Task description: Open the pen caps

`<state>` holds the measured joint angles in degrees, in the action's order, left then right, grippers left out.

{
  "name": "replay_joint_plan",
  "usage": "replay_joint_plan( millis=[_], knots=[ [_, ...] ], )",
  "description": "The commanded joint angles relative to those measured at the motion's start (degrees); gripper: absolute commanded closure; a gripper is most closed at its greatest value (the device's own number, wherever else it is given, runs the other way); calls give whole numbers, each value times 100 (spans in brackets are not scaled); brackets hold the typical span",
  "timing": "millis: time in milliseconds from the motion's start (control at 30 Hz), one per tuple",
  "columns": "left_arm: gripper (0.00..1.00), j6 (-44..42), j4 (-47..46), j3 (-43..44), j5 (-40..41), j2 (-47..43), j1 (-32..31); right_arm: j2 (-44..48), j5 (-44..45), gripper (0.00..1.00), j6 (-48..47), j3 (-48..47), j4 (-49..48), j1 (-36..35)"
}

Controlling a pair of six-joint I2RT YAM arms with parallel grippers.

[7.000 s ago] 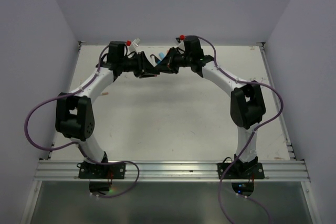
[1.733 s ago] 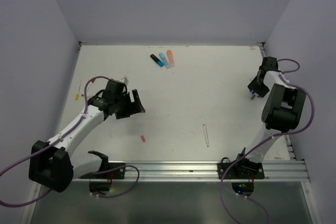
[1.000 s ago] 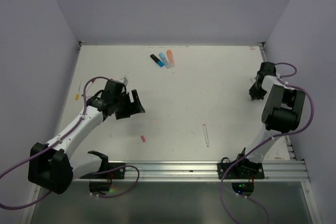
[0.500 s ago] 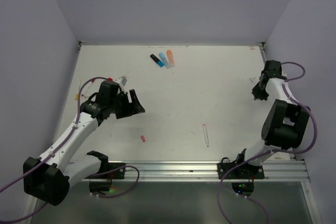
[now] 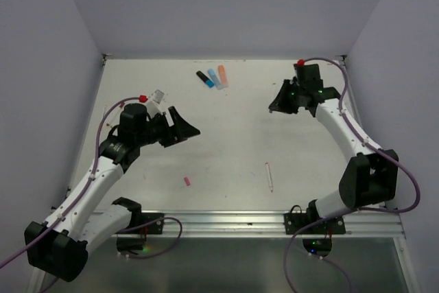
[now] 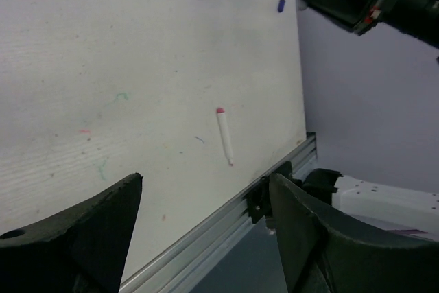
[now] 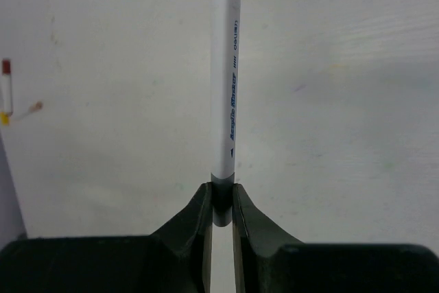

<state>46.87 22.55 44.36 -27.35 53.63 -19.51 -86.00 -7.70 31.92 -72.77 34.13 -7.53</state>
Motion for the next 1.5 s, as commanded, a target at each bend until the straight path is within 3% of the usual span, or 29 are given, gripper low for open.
replay_joint_plan(
  millis=[0, 200, 333, 500, 700, 867, 1000, 1067, 1100, 1200, 1467],
  knots=[
    [22, 893, -1381, -182, -639, -28, 44, 451, -1899, 100, -10, 280, -133, -904],
    [23, 1202, -1770, -200, -859, 279, 35, 978, -3314, 100, 33, 817, -687, -2031],
    [24, 1394, -2149, -304, -1052, 394, 35, 1085, -4106, 100, 322, 1097, -1310, -2402],
    [26, 1869, -3036, -560, -1114, 499, -79, 1015, -4450, 100, 1078, 1335, -2434, -2683],
    [27, 1869, -3028, -516, -1044, 693, -237, 743, -4643, 100, 1641, 1468, -3271, -2868],
    [31, 1782, -2914, -516, -1026, 676, -247, 584, -4705, 100, 1790, 1459, -3378, -2886],
    [72, 1720, -2975, -516, -1123, 754, -247, 523, -4854, 100, 1826, 1441, -3606, -2894],
    [75, 1650, -2905, -490, -1158, 816, -246, 514, -4925, 100, 1809, 1424, -3598, -2894],
    [97, 1597, -2940, -472, -1202, 842, -247, 479, -4968, 93, 1800, 1415, -3580, -2894],
    [100, 1483, -2993, -437, -1360, 886, -246, 426, -4986, 74, 1747, 1345, -3510, -2894],
    [100, 1456, -3010, -489, -1536, 878, -255, 75, -4951, 69, 1888, 1055, -3817, -2894]
  ],
)
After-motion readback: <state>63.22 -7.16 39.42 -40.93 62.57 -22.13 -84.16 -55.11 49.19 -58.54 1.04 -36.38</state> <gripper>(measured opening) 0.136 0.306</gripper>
